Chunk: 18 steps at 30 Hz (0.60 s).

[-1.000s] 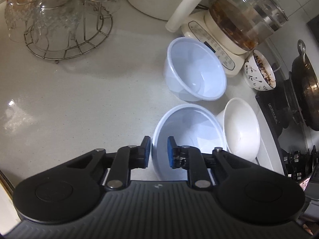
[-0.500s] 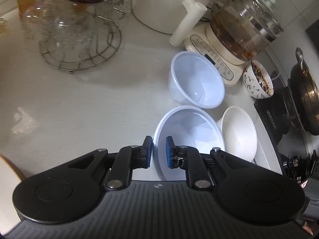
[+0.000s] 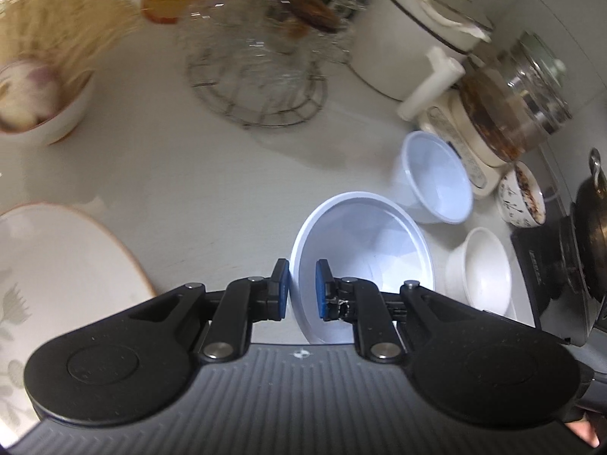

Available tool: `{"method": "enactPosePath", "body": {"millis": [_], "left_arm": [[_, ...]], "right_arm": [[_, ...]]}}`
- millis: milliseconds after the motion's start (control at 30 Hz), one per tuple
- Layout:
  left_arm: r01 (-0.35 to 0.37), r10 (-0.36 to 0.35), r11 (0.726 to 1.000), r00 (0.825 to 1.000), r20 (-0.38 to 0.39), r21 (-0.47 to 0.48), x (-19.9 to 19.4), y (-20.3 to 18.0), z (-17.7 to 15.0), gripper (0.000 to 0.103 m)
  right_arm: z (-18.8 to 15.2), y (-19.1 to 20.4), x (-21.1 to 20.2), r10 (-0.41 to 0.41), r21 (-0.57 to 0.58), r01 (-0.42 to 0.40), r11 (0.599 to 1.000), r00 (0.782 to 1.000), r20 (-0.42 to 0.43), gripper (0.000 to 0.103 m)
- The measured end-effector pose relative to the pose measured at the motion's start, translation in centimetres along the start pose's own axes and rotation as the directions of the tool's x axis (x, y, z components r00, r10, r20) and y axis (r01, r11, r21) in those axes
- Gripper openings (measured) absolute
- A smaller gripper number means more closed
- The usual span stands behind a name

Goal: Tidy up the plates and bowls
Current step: 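Lift the light blue bowl with both grippers toward the plate stack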

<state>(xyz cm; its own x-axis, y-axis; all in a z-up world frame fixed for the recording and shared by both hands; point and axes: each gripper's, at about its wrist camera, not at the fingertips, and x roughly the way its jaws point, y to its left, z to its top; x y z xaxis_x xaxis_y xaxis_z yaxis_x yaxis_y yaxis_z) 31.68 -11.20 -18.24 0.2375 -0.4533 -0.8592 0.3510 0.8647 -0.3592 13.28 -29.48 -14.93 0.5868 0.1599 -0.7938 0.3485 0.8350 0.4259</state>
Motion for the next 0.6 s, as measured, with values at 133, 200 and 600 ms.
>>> {"method": "enactPosePath", "body": {"millis": [133,200,600], "left_arm": [[-0.024,0.024,1.000,1.000,0.004,-0.020,-0.3,1.1,-0.5,0.017],[-0.032,0.032,0.999,0.999,0.005,-0.026,-0.2,1.3,-0.7,0.017],[-0.059,0.059,0.997,0.998,0.000,-0.057,0.3,1.7,-1.5,0.018]], "right_arm": [[-0.4,0.8,1.0,0.004,-0.037,-0.005,0.999,1.000,-0.024,0.015],[-0.6,0.9,1.3,0.004,-0.041,-0.005,0.999,0.999,-0.034,0.015],[-1.4,0.6,2.7,-0.002,-0.040,-0.002,0.999,0.997,-0.083,0.017]]}}
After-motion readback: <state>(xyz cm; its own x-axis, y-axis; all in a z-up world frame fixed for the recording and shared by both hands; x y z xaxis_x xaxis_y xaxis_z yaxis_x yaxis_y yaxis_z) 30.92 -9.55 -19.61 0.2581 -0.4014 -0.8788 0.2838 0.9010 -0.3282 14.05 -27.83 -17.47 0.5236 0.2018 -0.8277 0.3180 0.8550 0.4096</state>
